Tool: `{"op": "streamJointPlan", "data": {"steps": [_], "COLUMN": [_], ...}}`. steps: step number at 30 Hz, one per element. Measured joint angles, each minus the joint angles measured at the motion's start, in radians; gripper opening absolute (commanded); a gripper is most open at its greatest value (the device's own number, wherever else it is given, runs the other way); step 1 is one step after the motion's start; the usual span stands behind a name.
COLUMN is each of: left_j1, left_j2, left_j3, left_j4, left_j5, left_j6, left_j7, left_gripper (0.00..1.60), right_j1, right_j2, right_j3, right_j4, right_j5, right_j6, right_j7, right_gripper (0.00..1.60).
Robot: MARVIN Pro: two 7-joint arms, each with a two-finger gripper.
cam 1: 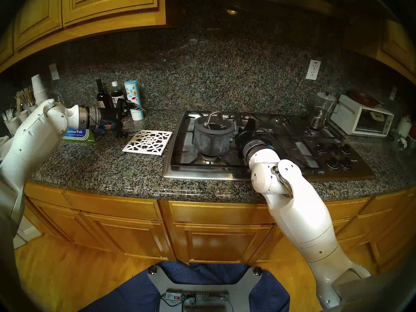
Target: Pick up the pot, put it on the stove, take off the pot lid
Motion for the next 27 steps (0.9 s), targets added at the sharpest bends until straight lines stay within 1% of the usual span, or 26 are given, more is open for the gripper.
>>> {"op": "streamJointPlan", "data": {"steps": [2, 3, 4, 5, 7, 13, 18, 27], "left_j1": [0.0, 0.0, 0.0, 0.0, 0.0, 0.0, 0.0, 0.0], "left_j2": [0.0, 0.0, 0.0, 0.0, 0.0, 0.0, 0.0, 0.0], "left_j3": [0.0, 0.0, 0.0, 0.0, 0.0, 0.0, 0.0, 0.0], "left_j4": [0.0, 0.0, 0.0, 0.0, 0.0, 0.0, 0.0, 0.001], "left_j5": [0.0, 0.0, 0.0, 0.0, 0.0, 0.0, 0.0, 0.0], "left_j6": [0.0, 0.0, 0.0, 0.0, 0.0, 0.0, 0.0, 0.0], "left_j7": [0.0, 0.0, 0.0, 0.0, 0.0, 0.0, 0.0, 0.0], "left_gripper": [1.6, 1.6, 1.6, 1.6, 1.6, 1.6, 1.6, 1.6], "right_j1": [-0.001, -0.002, -0.002, -0.002, -0.002, -0.006, -0.024, -0.083], "right_j2": [0.0, 0.0, 0.0, -0.001, -0.001, -0.002, -0.001, 0.009], "right_j3": [0.001, 0.002, 0.002, 0.004, 0.008, 0.014, 0.014, 0.014], "right_j4": [-0.004, -0.007, -0.01, -0.014, -0.023, -0.053, -0.072, -0.138], "right_j5": [0.0, 0.0, 0.0, 0.0, 0.0, -0.003, -0.006, -0.021], "right_j6": [0.002, 0.004, 0.004, 0.005, 0.005, 0.006, 0.004, -0.029], "right_j7": [0.003, 0.004, 0.006, 0.008, 0.014, 0.031, 0.031, 0.029], "right_gripper": [0.75, 0.95, 1.1, 1.32, 1.6, 1.6, 1.6, 1.6]}}
